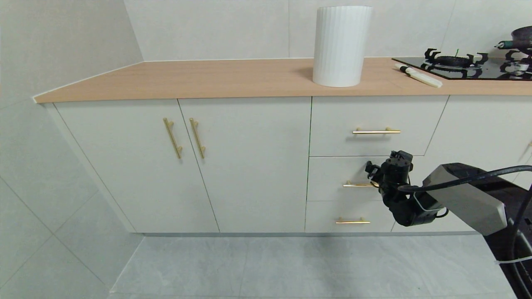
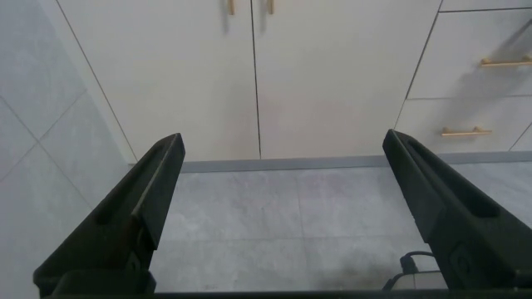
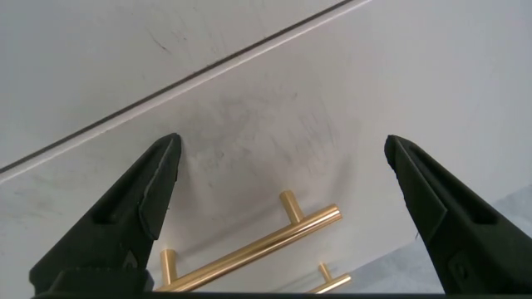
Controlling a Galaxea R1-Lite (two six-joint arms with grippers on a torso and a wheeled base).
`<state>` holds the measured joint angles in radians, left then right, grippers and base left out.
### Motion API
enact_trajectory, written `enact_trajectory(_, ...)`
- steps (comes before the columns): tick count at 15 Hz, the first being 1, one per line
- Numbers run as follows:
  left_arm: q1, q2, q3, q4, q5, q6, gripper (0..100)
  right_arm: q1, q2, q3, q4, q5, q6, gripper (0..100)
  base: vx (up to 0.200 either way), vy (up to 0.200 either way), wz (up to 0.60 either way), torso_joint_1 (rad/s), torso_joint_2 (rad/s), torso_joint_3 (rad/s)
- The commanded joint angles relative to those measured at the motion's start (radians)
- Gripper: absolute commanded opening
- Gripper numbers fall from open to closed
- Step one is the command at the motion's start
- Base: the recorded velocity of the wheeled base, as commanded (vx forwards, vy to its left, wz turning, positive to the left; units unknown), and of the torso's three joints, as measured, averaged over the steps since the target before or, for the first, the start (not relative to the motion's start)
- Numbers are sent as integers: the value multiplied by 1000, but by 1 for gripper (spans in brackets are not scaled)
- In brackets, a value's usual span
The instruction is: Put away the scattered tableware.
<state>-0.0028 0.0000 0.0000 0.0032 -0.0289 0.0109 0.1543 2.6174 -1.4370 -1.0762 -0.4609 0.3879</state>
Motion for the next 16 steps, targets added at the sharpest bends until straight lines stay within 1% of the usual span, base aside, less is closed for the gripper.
enact_trajectory(1, 0, 0, 0, 0, 0, 0, 100, 1, -2, -2, -4, 1, 0, 100, 0, 0, 0, 0, 0, 0)
enact_trajectory(5, 0, 0, 0, 0, 1, 0, 100, 1, -13, 4, -4, -1, 3, 100, 0, 0, 0, 0, 0, 0)
enact_trajectory(7, 1, 0, 0, 0, 0, 0, 100, 7, -74, 46, -5, -56, 2, 100, 0, 0, 0, 0, 0, 0)
enact_trajectory(8, 0, 0, 0, 0, 0, 0, 100, 11, -135, 99, -10, -76, 2, 100, 0, 0, 0, 0, 0, 0)
enact_trajectory(9, 0, 0, 0, 0, 0, 0, 100, 22, -224, 208, -16, -73, 2, 100, 0, 0, 0, 0, 0, 0)
enact_trajectory(10, 1, 0, 0, 0, 1, 0, 100, 28, -284, 276, -14, -65, 3, 100, 0, 0, 0, 0, 0, 0)
enact_trajectory(11, 1, 0, 0, 0, 0, 0, 100, 30, -451, 471, -13, 31, 2, 100, 0, 0, 0, 0, 0, 0)
enact_trajectory(12, 1, 0, 0, 0, 1, 0, 100, 30, -547, 557, -5, 107, -4, 100, 0, 0, 0, 0, 0, 0)
enact_trajectory(13, 1, 0, 0, 0, 0, 0, 100, 30, -712, 673, 45, 205, -12, 100, 0, 0, 0, 0, 0, 0)
enact_trajectory(14, 0, 0, 0, 0, 0, 0, 100, 30, -780, 708, 90, 226, -20, 100, 0, 0, 0, 0, 0, 0)
enact_trajectory(15, 1, 0, 0, 0, 0, 0, 100, 30, -918, 764, 219, 232, -50, 100, 0, 0, 0, 0, 0, 0)
enact_trajectory(16, 1, 0, 0, 0, 0, 0, 100, 30, -1065, 825, 311, 225, -81, 100, 0, 0, 0, 0, 0, 0)
